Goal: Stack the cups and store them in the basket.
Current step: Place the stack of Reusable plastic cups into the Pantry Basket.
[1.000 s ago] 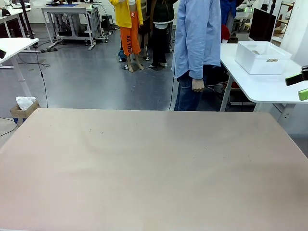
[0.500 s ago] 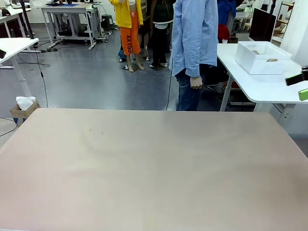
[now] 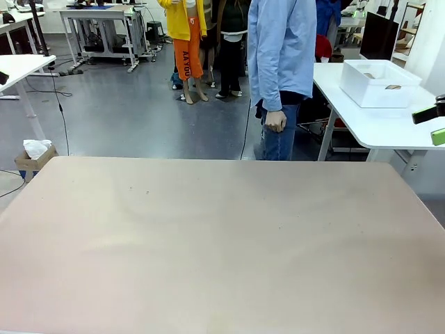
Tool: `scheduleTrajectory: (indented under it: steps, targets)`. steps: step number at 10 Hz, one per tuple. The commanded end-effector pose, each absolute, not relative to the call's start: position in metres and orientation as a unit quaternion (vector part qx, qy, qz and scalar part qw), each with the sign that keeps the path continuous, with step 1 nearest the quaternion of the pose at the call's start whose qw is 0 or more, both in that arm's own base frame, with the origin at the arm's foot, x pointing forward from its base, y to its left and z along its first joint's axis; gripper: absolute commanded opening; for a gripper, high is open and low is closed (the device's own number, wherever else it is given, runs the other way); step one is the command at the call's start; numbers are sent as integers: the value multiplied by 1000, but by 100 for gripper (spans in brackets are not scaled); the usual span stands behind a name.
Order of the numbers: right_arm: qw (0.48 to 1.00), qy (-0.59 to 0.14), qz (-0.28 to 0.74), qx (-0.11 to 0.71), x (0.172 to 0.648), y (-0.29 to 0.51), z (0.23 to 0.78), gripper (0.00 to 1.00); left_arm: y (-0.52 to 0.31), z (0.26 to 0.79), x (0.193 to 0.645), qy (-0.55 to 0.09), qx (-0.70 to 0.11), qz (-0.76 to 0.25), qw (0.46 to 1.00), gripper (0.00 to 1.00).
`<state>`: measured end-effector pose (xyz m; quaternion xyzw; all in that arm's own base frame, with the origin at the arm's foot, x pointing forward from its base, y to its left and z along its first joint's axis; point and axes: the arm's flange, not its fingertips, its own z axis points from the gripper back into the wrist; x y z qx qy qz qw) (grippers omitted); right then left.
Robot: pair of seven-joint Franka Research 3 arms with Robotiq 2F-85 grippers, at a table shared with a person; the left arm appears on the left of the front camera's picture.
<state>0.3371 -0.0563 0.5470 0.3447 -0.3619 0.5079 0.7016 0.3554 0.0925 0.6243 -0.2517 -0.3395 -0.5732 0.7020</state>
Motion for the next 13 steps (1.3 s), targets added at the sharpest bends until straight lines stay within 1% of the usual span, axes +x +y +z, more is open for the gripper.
scheduleTrajectory:
  steps: [1, 13]
  targets:
    - [701, -366, 501, 351, 336, -54, 549, 100, 91, 627, 355, -341, -259, -570, 701, 100]
    - [701, -366, 501, 351, 336, -54, 549, 100, 91, 627, 355, -341, -259, -570, 701, 100]
